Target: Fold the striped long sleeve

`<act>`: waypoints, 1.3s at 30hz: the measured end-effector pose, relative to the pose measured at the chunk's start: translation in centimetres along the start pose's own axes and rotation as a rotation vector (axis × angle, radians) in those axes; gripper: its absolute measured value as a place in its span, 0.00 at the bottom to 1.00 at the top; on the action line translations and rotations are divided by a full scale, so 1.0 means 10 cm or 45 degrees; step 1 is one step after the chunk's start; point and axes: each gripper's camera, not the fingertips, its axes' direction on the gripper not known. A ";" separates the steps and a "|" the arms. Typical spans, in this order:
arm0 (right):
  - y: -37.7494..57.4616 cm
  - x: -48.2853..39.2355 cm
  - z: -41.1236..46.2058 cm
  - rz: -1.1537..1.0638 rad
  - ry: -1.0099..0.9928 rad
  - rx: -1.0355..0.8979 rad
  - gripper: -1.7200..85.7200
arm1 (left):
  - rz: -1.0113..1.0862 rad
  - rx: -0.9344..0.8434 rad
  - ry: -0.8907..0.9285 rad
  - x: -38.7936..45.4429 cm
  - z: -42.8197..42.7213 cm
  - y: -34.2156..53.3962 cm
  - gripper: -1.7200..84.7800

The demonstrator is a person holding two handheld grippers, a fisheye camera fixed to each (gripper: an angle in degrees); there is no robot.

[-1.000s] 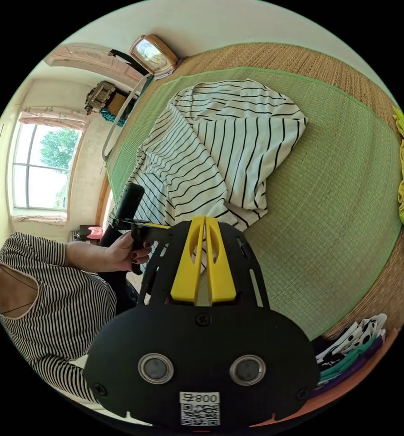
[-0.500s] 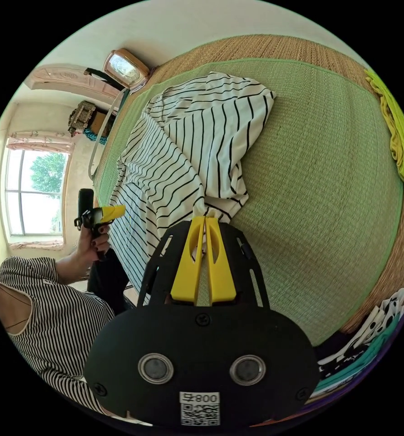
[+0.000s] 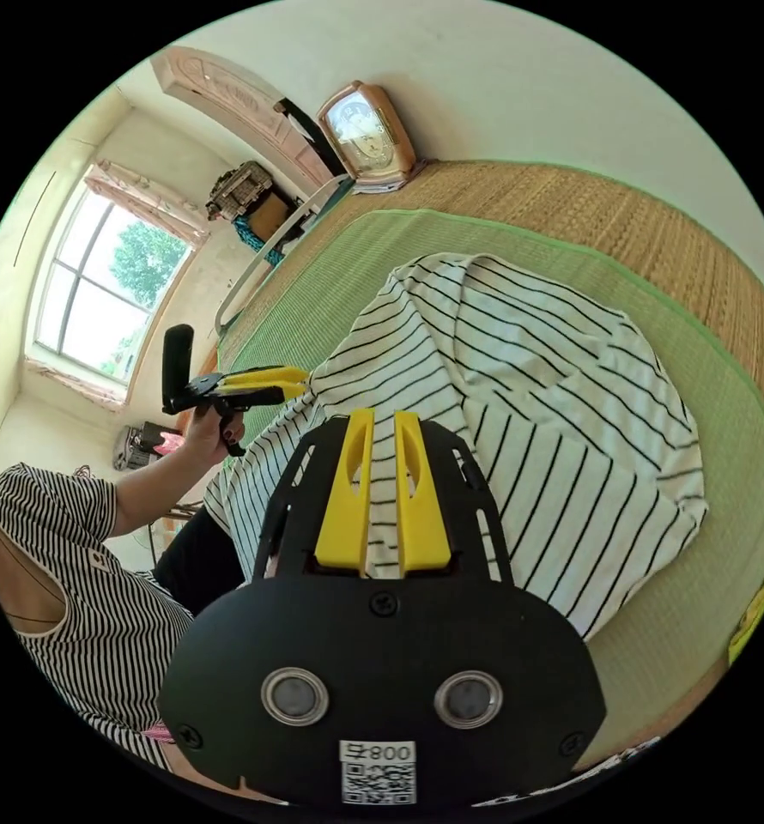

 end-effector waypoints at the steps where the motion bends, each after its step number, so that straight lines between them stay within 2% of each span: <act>1: -0.12 -0.01 0.06 -0.011 0.007 -0.008 0.08 | 0.037 -0.015 -0.016 0.05 -0.01 0.01 0.14; 10: -1.33 -0.06 0.81 -0.109 0.168 -0.145 0.09 | 0.247 -0.130 -0.223 0.27 -0.02 -0.06 0.12; 19: -1.67 -0.08 1.27 -0.134 0.266 -0.261 0.04 | 0.264 -0.076 -0.190 0.22 -0.27 -0.13 0.05; 25: -1.76 -0.23 1.13 -0.205 0.253 -0.241 0.03 | 0.201 0.031 -0.053 0.05 -0.68 -0.19 0.04; 31: -2.00 -0.40 0.94 -0.253 0.109 -0.144 0.02 | 0.003 0.153 0.152 -0.43 -1.09 -0.18 0.03; 39: -2.29 -0.16 1.52 -0.128 0.123 -0.233 0.02 | -0.203 0.166 0.143 -0.99 -1.21 -0.13 0.04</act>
